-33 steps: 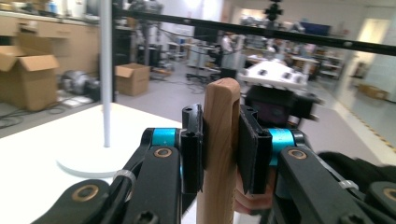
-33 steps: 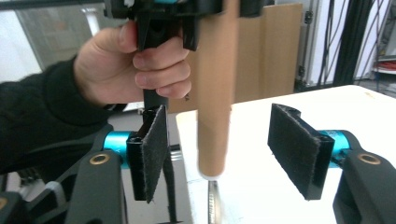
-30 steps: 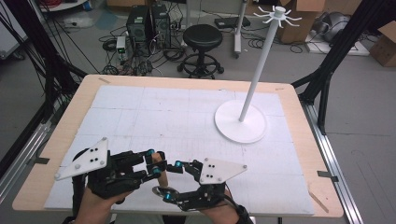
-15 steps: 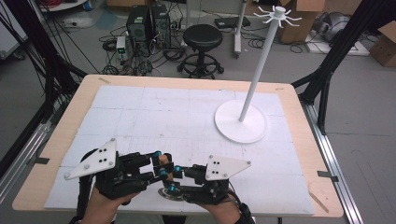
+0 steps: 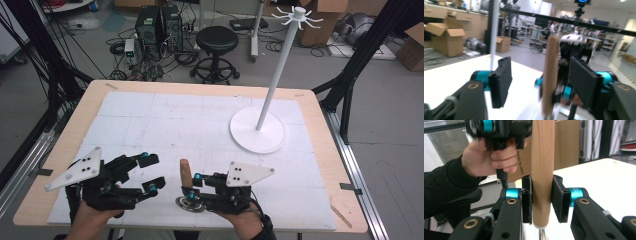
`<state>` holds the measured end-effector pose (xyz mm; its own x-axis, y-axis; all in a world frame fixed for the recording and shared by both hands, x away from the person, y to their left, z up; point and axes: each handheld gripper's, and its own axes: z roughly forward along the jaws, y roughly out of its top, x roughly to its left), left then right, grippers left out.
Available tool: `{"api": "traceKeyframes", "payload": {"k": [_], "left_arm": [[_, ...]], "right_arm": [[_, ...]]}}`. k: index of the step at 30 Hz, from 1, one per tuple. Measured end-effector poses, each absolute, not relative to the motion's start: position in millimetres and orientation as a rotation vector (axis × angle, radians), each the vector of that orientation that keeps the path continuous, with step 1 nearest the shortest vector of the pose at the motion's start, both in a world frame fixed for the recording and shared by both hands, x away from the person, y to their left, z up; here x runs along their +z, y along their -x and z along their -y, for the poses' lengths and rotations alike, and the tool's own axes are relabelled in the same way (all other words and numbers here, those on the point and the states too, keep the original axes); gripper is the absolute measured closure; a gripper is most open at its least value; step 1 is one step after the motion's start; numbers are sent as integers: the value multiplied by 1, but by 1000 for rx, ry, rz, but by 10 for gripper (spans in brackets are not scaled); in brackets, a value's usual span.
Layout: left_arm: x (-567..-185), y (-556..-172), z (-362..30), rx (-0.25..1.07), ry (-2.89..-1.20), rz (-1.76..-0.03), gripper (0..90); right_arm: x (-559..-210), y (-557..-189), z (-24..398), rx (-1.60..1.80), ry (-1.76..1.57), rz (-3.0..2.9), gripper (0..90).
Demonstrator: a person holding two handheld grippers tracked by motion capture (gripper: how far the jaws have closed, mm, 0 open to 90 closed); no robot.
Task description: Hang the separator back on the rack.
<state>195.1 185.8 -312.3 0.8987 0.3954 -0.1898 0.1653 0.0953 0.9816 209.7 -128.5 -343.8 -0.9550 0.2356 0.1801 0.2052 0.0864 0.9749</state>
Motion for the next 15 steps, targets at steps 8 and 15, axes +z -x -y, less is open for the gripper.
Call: {"api": "traceKeyframes", "payload": {"k": [8,15], "left_arm": [[-361,-205,-226,327,-1562,-599,175],[-382,-212,-245,377,-1551,-676,178]], "right_arm": [[-330,-242,157,2000,-547,-2238,723],[-303,-284,186,1992,-617,-2153,723]]}}
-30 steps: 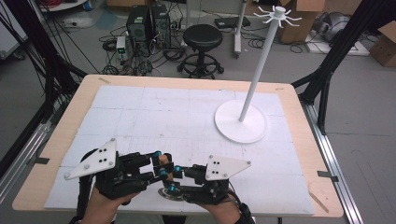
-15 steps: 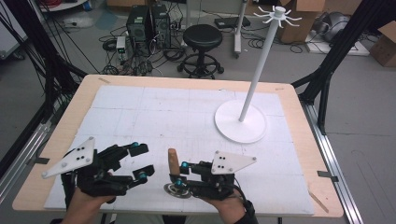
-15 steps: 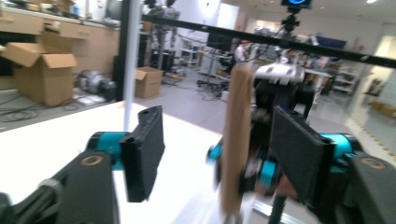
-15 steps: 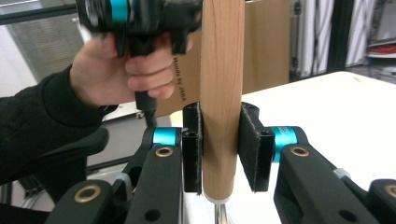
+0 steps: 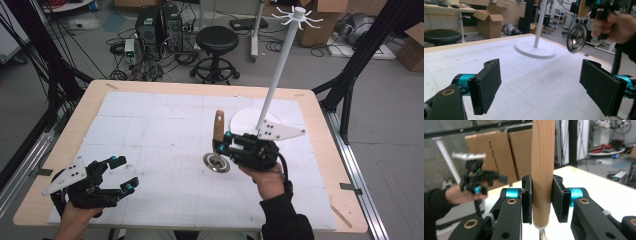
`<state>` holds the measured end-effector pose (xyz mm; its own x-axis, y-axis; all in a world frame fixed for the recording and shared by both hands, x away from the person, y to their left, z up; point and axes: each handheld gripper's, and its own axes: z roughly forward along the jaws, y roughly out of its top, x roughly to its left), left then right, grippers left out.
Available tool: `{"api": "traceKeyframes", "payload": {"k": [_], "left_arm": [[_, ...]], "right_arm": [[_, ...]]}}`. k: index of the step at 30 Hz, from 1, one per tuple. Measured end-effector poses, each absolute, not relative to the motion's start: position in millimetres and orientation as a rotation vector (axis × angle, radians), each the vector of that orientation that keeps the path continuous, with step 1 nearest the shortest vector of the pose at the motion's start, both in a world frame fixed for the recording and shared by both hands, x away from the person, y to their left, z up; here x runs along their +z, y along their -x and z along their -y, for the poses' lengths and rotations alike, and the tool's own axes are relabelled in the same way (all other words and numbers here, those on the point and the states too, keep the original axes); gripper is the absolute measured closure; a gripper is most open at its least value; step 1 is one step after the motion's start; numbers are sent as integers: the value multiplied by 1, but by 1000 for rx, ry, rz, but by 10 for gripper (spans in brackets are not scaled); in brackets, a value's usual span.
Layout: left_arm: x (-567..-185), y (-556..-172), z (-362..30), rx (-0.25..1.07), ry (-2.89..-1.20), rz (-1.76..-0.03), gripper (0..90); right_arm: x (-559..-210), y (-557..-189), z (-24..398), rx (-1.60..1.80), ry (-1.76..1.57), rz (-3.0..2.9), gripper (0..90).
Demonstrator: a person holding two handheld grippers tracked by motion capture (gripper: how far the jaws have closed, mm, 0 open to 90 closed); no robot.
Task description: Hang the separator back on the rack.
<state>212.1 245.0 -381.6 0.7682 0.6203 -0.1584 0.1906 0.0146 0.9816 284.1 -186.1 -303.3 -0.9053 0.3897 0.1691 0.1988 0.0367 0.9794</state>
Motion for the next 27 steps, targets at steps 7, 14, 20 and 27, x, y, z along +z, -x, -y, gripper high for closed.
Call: {"api": "traceKeyframes", "payload": {"k": [7,14,20,27], "left_arm": [[-382,-212,-251,403,-1562,-651,179],[-385,-212,-256,421,-1578,-669,179],[-386,-211,-256,409,-1585,-666,181],[-386,-209,-255,395,-1585,-666,183]], "right_arm": [[-269,-317,208,1977,-650,-2091,723],[-240,-346,232,1980,-690,-2021,723],[-217,-364,250,1966,-732,-1956,723],[-199,-379,257,1939,-785,-1916,722]]}}
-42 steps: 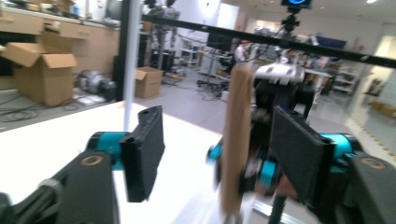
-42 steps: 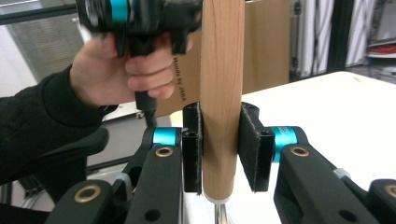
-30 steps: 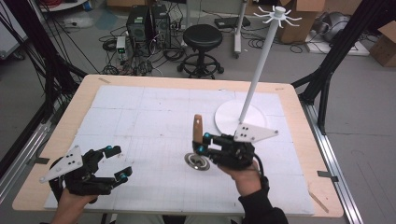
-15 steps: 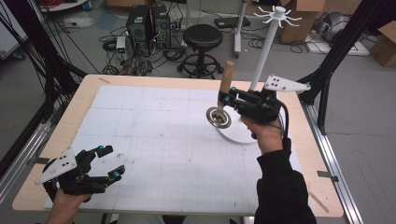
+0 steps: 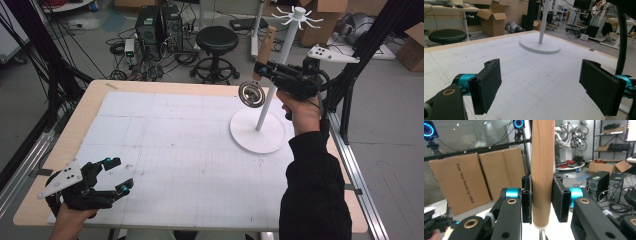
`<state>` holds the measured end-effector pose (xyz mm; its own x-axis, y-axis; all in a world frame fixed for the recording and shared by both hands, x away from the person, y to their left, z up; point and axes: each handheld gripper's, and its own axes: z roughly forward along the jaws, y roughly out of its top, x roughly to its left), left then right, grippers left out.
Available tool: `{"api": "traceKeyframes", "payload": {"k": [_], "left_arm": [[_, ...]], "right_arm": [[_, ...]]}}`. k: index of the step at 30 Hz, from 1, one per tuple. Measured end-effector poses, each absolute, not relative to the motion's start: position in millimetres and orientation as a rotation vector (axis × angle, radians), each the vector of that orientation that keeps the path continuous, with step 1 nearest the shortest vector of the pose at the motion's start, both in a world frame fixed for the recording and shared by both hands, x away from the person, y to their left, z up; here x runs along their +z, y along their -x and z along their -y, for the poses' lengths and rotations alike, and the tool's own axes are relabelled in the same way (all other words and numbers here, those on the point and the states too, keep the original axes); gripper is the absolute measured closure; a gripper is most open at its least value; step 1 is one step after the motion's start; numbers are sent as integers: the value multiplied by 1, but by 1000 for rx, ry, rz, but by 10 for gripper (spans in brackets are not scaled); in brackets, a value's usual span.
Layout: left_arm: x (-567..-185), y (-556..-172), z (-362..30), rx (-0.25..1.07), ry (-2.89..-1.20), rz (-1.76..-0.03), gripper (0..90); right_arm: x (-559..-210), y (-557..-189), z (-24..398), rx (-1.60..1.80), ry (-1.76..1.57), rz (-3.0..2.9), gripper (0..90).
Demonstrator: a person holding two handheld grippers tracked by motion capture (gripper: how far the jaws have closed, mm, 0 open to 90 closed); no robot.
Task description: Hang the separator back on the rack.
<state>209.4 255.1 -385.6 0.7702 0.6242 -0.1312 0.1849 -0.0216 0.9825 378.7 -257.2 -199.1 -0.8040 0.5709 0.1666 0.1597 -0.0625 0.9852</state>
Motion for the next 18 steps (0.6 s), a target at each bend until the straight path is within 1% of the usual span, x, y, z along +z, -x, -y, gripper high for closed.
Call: {"api": "traceKeyframes", "payload": {"k": [9,18], "left_arm": [[-385,-208,-256,389,-1580,-660,183],[-386,-207,-258,391,-1576,-668,183]], "right_arm": [[-190,-392,265,1904,-860,-1878,722],[-196,-406,276,1881,-976,-1851,722]]}}
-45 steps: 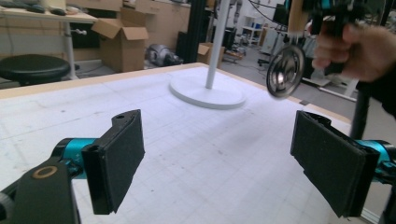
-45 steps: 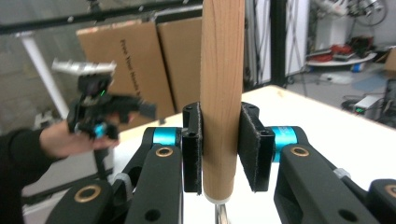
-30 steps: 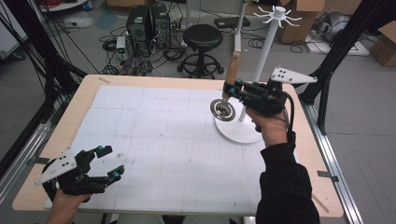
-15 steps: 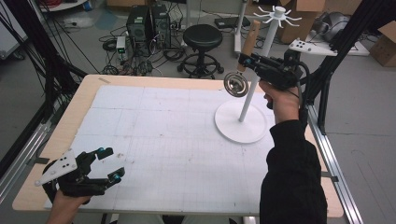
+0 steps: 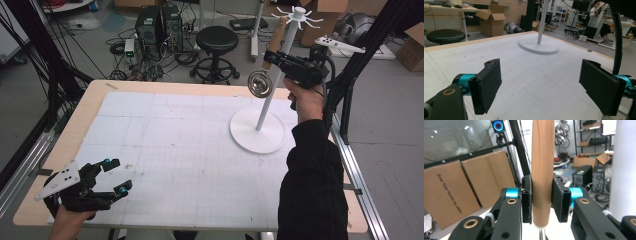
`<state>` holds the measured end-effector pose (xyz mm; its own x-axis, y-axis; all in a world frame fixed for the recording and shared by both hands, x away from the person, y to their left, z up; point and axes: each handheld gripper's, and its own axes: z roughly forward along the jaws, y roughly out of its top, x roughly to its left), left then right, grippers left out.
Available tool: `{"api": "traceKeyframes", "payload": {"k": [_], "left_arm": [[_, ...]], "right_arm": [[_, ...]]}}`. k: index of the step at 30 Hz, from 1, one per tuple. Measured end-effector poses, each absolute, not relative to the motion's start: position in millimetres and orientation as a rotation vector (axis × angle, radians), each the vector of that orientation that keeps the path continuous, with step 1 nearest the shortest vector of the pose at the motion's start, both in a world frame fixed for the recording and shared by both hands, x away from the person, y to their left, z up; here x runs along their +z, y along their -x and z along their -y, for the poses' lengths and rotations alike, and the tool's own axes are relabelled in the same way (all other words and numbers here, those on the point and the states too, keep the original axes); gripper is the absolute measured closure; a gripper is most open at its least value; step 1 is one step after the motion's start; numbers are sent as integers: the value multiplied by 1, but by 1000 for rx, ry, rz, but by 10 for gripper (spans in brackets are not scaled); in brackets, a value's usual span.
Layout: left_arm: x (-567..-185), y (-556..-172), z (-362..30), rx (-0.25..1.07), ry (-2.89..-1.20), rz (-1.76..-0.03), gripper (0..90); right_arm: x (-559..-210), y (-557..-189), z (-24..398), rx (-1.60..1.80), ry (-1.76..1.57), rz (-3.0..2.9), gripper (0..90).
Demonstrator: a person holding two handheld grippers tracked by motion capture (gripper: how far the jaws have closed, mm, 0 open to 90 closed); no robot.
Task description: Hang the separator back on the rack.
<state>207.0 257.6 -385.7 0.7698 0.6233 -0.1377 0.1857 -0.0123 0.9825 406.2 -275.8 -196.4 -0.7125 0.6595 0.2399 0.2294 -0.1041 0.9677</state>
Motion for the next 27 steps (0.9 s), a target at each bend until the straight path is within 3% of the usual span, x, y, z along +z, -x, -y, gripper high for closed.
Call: {"api": "traceKeyframes", "payload": {"k": [11,16,21,27], "left_arm": [[-387,-208,-257,388,-1586,-673,185],[-389,-209,-259,380,-1576,-680,187],[-390,-211,-262,375,-1561,-697,188],[-392,-215,-263,367,-1550,-701,187]], "right_arm": [[-204,-402,281,1870,-987,-1820,707],[-211,-388,278,1784,-992,-1812,459],[-230,-360,279,1674,-995,-1805,328],[-263,-317,283,1646,-973,-1799,243]]}}
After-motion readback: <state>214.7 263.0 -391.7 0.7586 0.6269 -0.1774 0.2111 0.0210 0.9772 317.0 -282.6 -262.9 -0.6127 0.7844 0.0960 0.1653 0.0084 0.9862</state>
